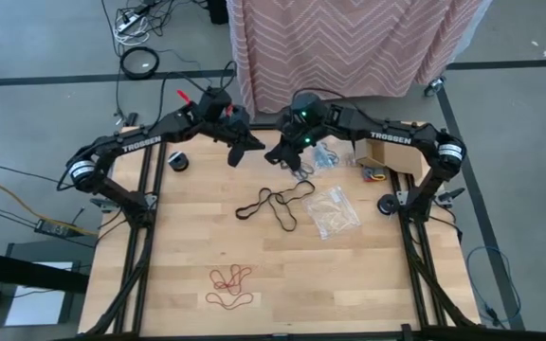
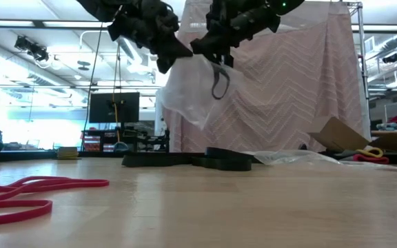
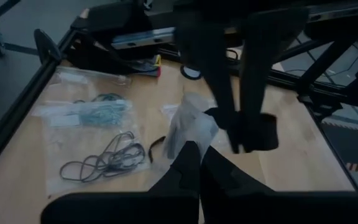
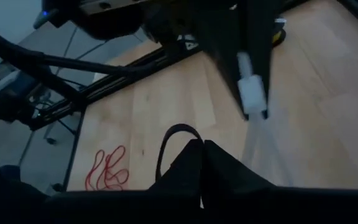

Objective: Sort rubber bands
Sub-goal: Put the black rubber band into the left transparent zip bag

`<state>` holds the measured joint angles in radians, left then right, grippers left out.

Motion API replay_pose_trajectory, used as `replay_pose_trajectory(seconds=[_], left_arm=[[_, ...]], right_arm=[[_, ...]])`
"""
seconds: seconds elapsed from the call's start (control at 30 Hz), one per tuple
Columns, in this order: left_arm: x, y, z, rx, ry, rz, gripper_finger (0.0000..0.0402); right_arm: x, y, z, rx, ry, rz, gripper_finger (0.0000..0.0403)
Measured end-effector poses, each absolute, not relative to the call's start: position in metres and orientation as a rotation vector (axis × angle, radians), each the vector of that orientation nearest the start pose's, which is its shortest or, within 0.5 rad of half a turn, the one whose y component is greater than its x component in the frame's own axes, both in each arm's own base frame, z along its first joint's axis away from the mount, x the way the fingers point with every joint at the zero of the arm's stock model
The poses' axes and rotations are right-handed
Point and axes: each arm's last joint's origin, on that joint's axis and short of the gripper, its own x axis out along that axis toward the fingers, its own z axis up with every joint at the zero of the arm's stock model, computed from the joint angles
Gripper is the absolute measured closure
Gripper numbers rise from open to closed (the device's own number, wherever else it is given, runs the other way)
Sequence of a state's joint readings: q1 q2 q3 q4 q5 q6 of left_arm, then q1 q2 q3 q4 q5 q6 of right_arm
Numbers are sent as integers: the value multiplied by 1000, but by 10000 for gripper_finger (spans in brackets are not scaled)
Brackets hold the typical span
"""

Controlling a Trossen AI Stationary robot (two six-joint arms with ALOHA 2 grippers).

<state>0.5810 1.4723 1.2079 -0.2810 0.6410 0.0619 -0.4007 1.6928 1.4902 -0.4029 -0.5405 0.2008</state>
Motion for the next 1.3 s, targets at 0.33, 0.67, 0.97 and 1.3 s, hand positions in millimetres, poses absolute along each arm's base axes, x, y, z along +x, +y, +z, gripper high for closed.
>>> replay_pose_trajectory(seconds=[0.33,0.67,0.97,1.3], left_arm=[[276,166,313,-258,459,-63,402],[275,163,317,-255,426,-113,402],[276,164,318,-247,419,-113,402],[282,161,329,-267,310,-185,402]], right_arm=[[336,-137,333,469,593,68,402],[336,-147,331,459,578,23,403],[331,-149,327,489,620,31,403],[354,-154,296,525,673,10,403]])
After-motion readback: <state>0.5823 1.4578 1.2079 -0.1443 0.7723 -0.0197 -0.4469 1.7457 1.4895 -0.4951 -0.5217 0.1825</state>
